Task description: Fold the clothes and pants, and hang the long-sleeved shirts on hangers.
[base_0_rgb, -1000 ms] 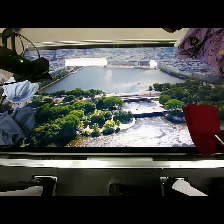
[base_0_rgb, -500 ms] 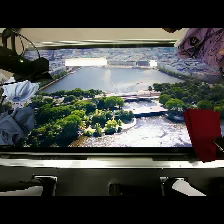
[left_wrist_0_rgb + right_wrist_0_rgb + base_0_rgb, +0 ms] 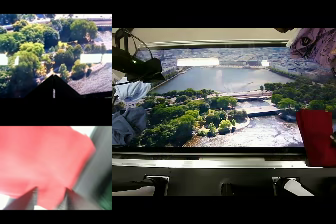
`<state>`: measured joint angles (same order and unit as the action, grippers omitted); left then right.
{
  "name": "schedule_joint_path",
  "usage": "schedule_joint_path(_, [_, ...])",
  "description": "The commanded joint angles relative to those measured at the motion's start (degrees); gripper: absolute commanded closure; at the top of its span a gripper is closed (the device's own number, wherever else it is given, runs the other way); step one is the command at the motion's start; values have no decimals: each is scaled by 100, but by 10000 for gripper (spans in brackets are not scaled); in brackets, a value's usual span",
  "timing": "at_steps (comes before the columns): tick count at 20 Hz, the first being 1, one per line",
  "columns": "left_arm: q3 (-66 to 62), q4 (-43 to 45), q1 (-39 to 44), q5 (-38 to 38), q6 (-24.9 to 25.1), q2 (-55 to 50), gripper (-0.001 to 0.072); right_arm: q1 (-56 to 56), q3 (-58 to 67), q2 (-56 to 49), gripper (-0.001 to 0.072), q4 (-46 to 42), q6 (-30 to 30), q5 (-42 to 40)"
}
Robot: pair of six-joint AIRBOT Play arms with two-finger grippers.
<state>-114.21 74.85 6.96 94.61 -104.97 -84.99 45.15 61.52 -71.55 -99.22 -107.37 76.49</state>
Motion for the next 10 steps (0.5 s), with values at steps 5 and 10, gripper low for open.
schedule_joint_path(5, [407, 55, 33, -815, 796, 50, 687, -2297, 866, 455, 681, 1878, 1722, -1504])
schedule_joint_path(10, [2428, 173, 334, -2159, 1220, 999, 688, -4607, 863, 649, 681, 1808, 1971, -1834])
